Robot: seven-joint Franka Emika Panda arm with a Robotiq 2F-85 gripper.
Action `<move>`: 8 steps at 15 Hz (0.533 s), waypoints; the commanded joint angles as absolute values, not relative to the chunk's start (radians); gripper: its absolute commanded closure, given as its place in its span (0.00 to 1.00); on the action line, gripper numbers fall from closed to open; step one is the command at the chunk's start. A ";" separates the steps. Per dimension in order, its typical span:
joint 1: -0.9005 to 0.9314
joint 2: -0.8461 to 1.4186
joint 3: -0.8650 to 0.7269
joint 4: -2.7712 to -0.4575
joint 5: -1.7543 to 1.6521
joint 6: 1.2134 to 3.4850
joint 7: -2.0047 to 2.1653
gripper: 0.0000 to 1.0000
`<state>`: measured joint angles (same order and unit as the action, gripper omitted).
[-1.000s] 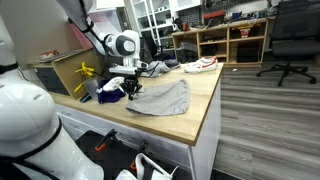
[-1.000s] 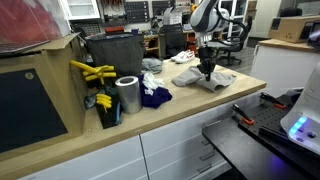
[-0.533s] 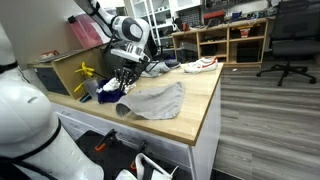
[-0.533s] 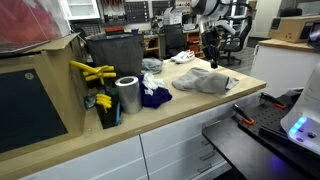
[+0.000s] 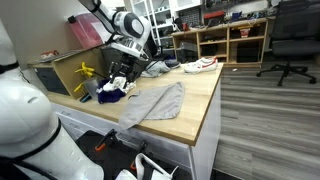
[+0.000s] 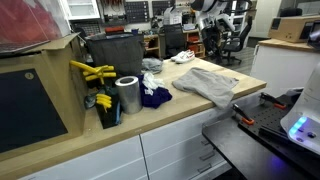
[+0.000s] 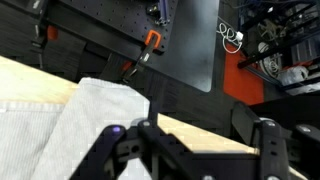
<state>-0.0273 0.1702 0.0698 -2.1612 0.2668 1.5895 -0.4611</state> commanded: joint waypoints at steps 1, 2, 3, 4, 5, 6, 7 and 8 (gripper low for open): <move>-0.020 0.158 0.048 -2.136 0.219 1.737 -0.427 0.00; -0.019 0.161 0.044 -2.135 0.203 1.793 -0.423 0.00; -0.019 0.163 0.041 -2.135 0.185 1.853 -0.412 0.20; -0.019 0.167 0.037 -2.136 0.168 1.918 -0.400 0.25; -0.019 0.168 0.034 -2.141 0.150 1.982 -0.384 0.26; -0.019 0.170 0.030 -2.149 0.130 2.046 -0.357 0.34; -0.017 0.172 0.026 -2.156 0.106 2.100 -0.327 0.41; -0.018 0.177 0.022 -2.162 0.081 2.142 -0.300 0.51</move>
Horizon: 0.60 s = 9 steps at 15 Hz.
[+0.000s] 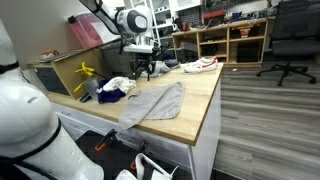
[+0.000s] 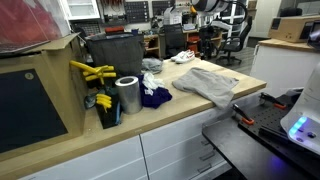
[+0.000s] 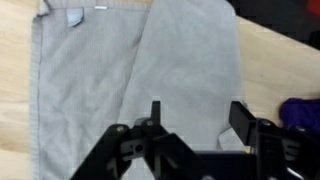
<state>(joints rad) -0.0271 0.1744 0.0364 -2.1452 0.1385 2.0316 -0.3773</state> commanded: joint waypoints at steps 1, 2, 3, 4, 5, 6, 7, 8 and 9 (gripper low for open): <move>-0.018 0.180 0.016 -2.169 0.052 2.174 -0.270 0.58; -0.020 0.187 0.010 -2.175 0.027 2.199 -0.244 0.66; -0.020 0.189 0.004 -2.186 -0.002 2.217 -0.219 0.73; -0.020 0.190 -0.004 -2.202 -0.037 2.240 -0.193 0.79; -0.020 0.194 -0.010 -2.213 -0.062 2.252 -0.174 0.88; -0.022 0.193 -0.016 -2.231 -0.085 2.269 -0.158 0.95; -0.023 0.195 -0.022 -2.245 -0.103 2.288 -0.144 0.99; -0.026 0.198 -0.029 -2.260 -0.120 2.312 -0.131 1.00; -0.027 0.201 -0.035 -2.274 -0.135 2.336 -0.117 1.00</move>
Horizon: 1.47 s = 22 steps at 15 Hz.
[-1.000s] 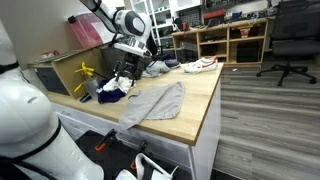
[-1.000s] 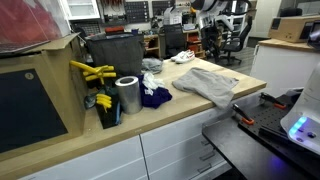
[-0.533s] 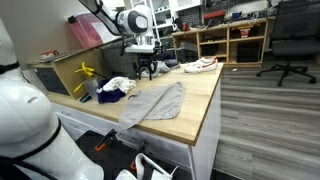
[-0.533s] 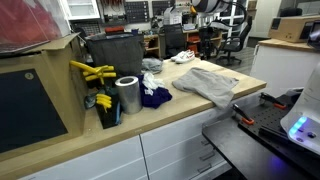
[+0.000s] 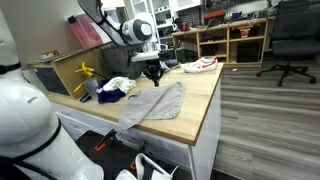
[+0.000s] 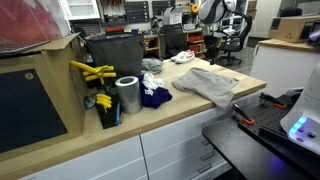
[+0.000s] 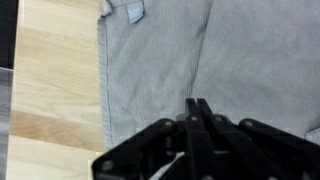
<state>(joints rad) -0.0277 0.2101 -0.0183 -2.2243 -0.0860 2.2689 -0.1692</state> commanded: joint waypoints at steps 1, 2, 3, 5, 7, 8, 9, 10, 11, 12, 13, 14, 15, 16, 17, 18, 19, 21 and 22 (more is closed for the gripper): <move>-0.028 0.204 -0.044 -2.288 -0.156 2.360 -0.099 1.00; -0.029 0.207 -0.052 -2.300 -0.171 2.378 -0.084 1.00; -0.031 0.211 -0.061 -2.313 -0.186 2.397 -0.065 1.00; -0.033 0.220 -0.080 -2.339 -0.219 2.434 -0.030 1.00; -0.035 0.237 -0.099 -2.356 -0.244 2.469 0.005 1.00; -0.035 0.244 -0.106 -2.366 -0.252 2.484 0.019 1.00; -0.034 0.251 -0.113 -2.374 -0.258 2.499 0.030 1.00; -0.033 0.259 -0.120 -2.380 -0.264 2.513 0.045 1.00; -0.032 0.269 -0.125 -2.385 -0.266 2.526 0.056 1.00; -0.031 0.279 -0.127 -2.390 -0.262 2.543 0.066 1.00; -0.031 0.286 -0.130 -2.395 -0.258 2.557 0.072 1.00; -0.030 0.293 -0.132 -2.401 -0.254 2.568 0.077 1.00; -0.029 0.299 -0.134 -2.406 -0.253 2.580 0.083 1.00; -0.027 0.304 -0.136 -2.410 -0.254 2.589 0.088 1.00; -0.026 0.309 -0.139 -2.415 -0.255 2.597 0.090 1.00; -0.025 0.313 -0.144 -2.418 -0.259 2.603 0.095 1.00; -0.024 0.317 -0.150 -2.421 -0.263 2.609 0.104 1.00; -0.026 0.326 -0.166 -2.425 -0.272 2.620 0.110 1.00; -0.026 0.331 -0.176 -2.426 -0.276 2.625 0.111 1.00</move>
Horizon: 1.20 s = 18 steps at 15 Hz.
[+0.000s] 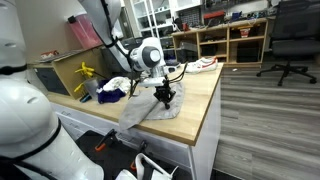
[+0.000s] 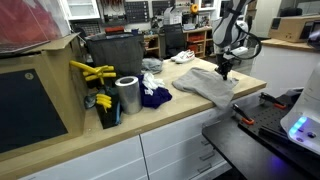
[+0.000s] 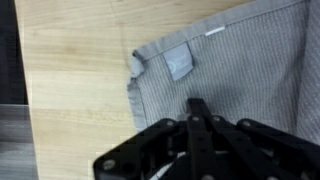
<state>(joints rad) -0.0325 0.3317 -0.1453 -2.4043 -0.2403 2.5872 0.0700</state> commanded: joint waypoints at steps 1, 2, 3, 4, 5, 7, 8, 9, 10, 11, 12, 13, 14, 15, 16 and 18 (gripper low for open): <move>-0.027 0.335 -0.187 -2.426 -0.281 2.628 0.113 1.00; -0.030 0.339 -0.200 -2.427 -0.288 2.631 0.115 1.00; -0.031 0.343 -0.212 -2.427 -0.295 2.634 0.121 1.00; -0.032 0.348 -0.226 -2.426 -0.305 2.639 0.130 1.00; -0.033 0.349 -0.236 -2.427 -0.311 2.644 0.134 1.00; -0.036 0.353 -0.257 -2.427 -0.318 2.652 0.137 1.00; -0.037 0.355 -0.267 -2.428 -0.324 2.657 0.139 1.00; -0.036 0.359 -0.278 -2.428 -0.333 2.662 0.146 1.00; -0.034 0.362 -0.289 -2.428 -0.344 2.665 0.156 1.00; -0.034 0.364 -0.299 -2.427 -0.355 2.668 0.163 1.00; -0.033 0.366 -0.309 -2.425 -0.367 2.671 0.173 1.00; -0.031 0.368 -0.322 -2.423 -0.386 2.674 0.181 1.00; -0.027 0.368 -0.336 -2.420 -0.408 2.678 0.197 1.00; -0.024 0.368 -0.349 -2.418 -0.430 2.683 0.208 1.00; -0.022 0.362 -0.358 -2.417 -0.446 2.687 0.219 1.00; -0.018 0.340 -0.364 -2.426 -0.463 2.696 0.230 1.00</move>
<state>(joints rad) -0.0340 0.3680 -0.3440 -2.4078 -0.4233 2.6674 0.1877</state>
